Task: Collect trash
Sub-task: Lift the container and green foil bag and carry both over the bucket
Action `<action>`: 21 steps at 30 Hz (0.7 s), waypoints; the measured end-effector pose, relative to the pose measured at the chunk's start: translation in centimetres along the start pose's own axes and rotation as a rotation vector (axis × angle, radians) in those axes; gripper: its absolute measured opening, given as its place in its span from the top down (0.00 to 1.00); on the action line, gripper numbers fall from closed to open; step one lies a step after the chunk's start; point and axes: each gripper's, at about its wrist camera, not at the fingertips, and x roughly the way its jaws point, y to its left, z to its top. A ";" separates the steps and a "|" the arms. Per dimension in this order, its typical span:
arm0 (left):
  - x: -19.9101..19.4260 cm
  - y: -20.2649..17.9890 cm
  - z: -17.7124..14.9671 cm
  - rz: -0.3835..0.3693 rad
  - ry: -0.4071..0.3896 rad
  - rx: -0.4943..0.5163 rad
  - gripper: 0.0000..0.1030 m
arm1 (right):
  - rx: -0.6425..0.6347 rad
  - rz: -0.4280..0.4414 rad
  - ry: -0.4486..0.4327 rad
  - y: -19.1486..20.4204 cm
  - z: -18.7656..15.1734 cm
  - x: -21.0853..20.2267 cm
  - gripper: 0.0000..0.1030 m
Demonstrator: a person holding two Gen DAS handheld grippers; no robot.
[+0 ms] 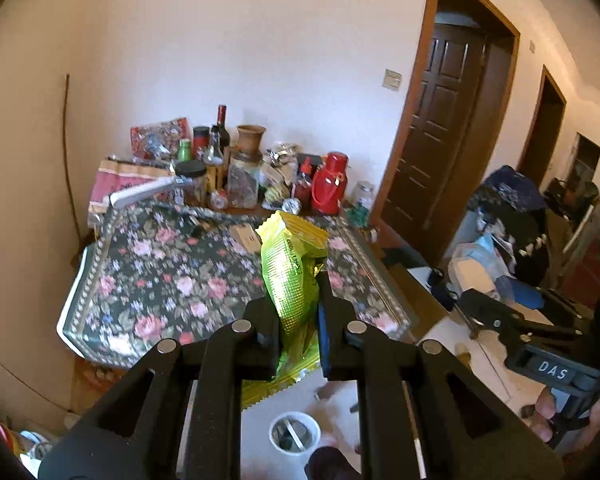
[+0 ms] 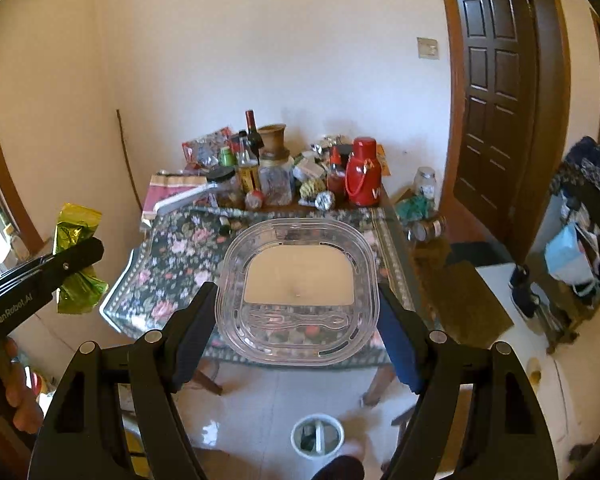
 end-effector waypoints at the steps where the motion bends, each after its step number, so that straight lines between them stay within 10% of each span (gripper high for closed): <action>1: -0.1 0.1 -0.4 -0.004 0.010 -0.003 0.87 | 0.001 -0.007 0.011 0.3 -0.5 -0.2 0.28; 21: 9.7 -0.6 -10.3 0.064 0.333 -0.055 0.87 | 0.007 -0.018 0.289 -3.1 -8.6 5.8 0.28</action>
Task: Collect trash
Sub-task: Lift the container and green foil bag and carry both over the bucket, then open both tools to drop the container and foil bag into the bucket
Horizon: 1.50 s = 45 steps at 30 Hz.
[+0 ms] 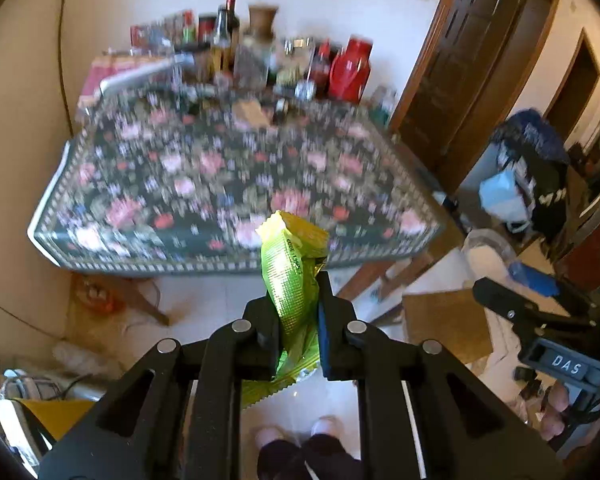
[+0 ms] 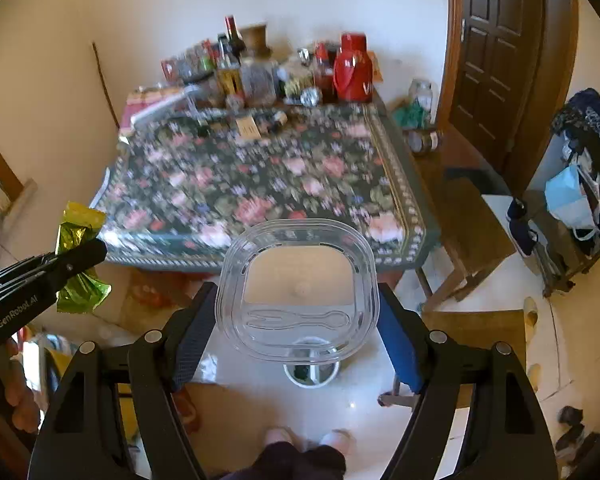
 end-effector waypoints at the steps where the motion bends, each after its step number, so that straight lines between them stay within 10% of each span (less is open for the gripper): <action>1: 1.1 -0.1 -0.3 0.008 0.014 0.000 0.87 | -0.002 0.001 0.013 -0.4 -0.3 0.8 0.28; 23: 28.4 5.4 -13.9 0.053 0.184 -0.114 0.87 | -0.084 0.055 0.277 -3.4 -13.3 27.8 0.27; 29: 33.2 8.0 -17.5 0.042 0.210 -0.167 0.87 | 0.009 0.196 0.289 -3.1 -16.7 33.1 0.26; 45: 37.1 5.7 -18.6 0.008 0.311 -0.111 0.86 | 0.020 0.167 0.371 -5.3 -17.5 35.5 0.26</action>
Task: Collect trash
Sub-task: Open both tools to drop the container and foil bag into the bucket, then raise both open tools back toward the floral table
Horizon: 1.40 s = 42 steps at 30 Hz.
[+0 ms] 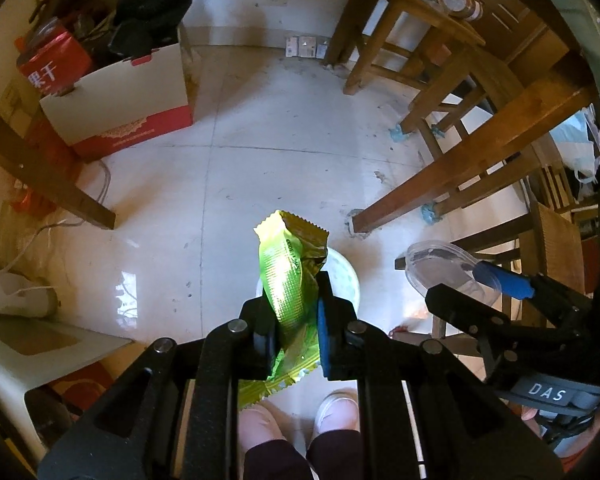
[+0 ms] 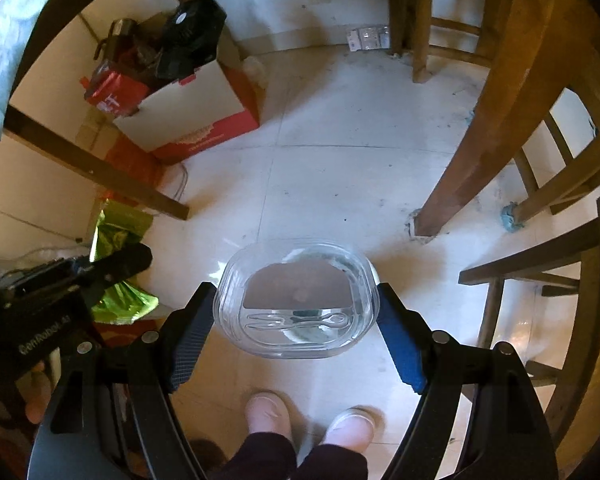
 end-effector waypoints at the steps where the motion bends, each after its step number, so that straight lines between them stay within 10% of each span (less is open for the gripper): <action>1: -0.1 0.0 0.1 0.001 0.000 0.005 0.86 | 0.005 0.005 0.005 -0.1 0.1 0.0 0.26; 8: 0.2 -0.3 0.5 0.009 -0.011 0.005 0.86 | -0.067 -0.113 0.041 -0.2 -0.6 2.3 0.22; 18: 2.4 -1.1 -0.4 -0.011 0.078 0.017 0.84 | 0.056 -0.033 0.023 -2.1 -1.2 2.2 0.22; 24: 4.8 -3.3 -0.5 -0.073 0.131 0.014 0.45 | 0.081 -0.092 0.008 -3.6 -1.0 0.2 0.22; 28: 6.3 -3.7 -1.0 -0.027 0.183 0.014 0.45 | 0.089 -0.092 -0.023 -4.3 -0.4 -1.5 0.22; 42: -6.9 -5.8 1.5 0.006 0.049 0.079 0.45 | 0.066 -0.088 -0.099 -2.0 1.6 -10.2 0.22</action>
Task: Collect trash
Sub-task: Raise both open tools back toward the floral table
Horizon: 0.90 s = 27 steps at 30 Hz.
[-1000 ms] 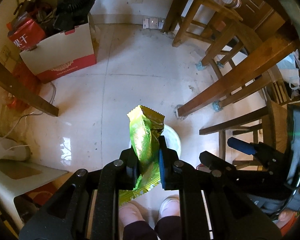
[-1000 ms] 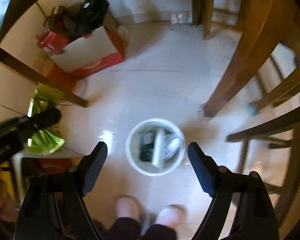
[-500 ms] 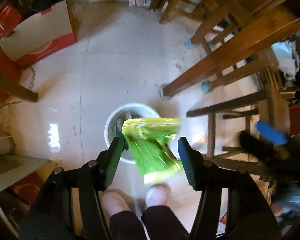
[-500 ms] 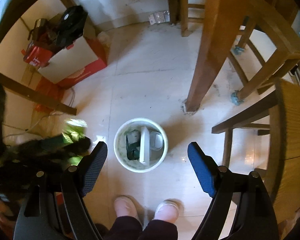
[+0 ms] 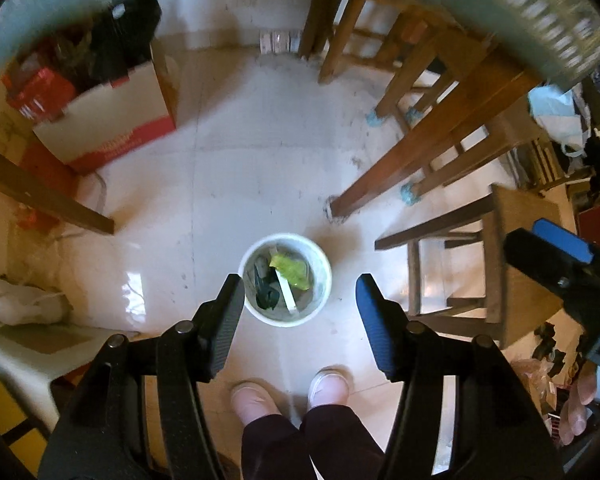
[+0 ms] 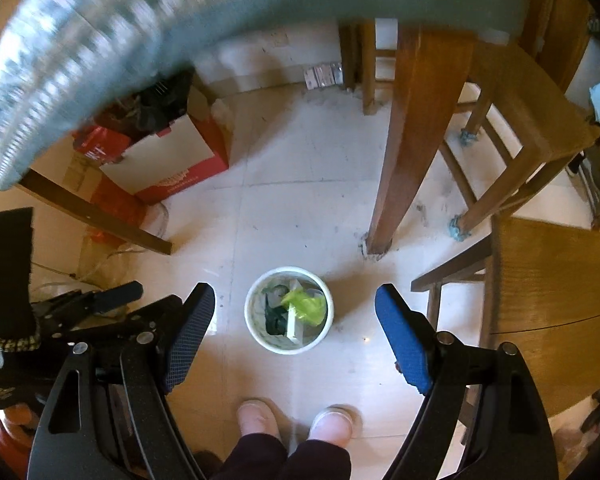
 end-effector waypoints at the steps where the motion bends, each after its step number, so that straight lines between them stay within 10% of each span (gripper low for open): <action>1: -1.4 -0.2 0.3 0.005 -0.015 0.007 0.45 | -0.002 0.001 -0.007 0.2 0.3 -0.9 0.22; 27: -41.2 -2.8 2.8 0.046 -0.529 0.108 0.45 | -0.080 -0.022 -0.412 12.0 6.9 -33.1 0.22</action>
